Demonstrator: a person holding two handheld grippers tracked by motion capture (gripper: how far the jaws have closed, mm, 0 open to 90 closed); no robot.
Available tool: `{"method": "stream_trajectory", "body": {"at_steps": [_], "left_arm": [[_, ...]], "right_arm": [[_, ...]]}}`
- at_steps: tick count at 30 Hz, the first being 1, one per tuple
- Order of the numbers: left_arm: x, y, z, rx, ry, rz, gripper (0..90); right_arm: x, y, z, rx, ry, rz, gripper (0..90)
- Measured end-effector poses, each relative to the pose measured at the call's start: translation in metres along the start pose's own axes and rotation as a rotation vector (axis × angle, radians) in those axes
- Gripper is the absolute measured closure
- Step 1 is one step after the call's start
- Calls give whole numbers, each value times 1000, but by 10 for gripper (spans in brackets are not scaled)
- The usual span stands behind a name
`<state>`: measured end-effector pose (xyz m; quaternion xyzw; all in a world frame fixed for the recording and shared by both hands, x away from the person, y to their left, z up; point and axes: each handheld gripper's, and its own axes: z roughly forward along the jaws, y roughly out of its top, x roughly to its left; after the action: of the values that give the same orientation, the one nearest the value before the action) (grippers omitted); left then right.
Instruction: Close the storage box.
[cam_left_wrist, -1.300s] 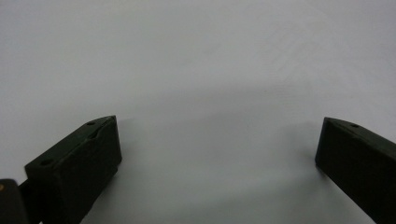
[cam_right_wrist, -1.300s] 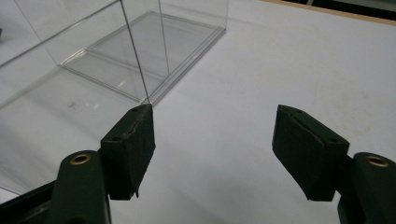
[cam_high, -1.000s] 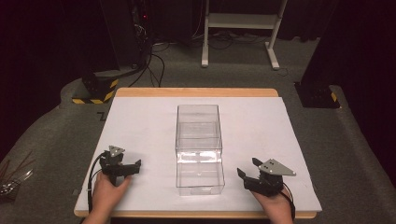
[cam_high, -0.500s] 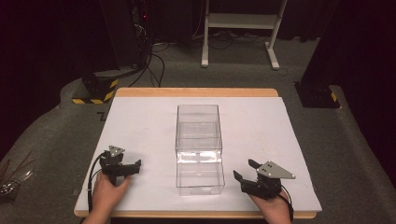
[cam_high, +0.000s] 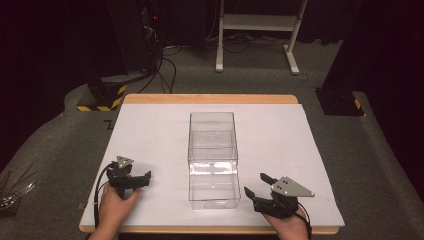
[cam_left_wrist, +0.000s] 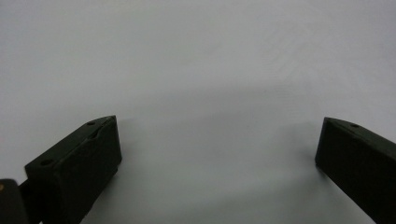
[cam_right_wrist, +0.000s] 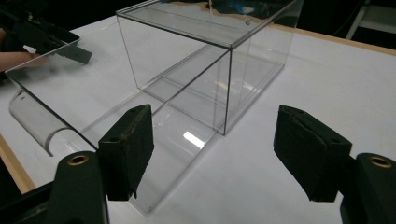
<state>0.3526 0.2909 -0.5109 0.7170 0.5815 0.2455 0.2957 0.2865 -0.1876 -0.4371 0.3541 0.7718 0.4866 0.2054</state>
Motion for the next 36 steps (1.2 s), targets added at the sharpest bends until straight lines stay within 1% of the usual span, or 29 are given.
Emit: {"method": "stream_trajectory", "body": {"at_steps": [8,18,25,36], "left_arm": [[0,0,0,0,0,0,5],[0,0,0,0,1,1,6],[0,0,0,0,1,1,6],[0,0,0,0,1,1,6]], "right_arm": [[10,4,-4,-25,30,-10,290],[16,5,-6,-47,65,-3,290],[20,2,-3,-29,84,1,282],[28,-7,8,14,113,-5,274]]}}
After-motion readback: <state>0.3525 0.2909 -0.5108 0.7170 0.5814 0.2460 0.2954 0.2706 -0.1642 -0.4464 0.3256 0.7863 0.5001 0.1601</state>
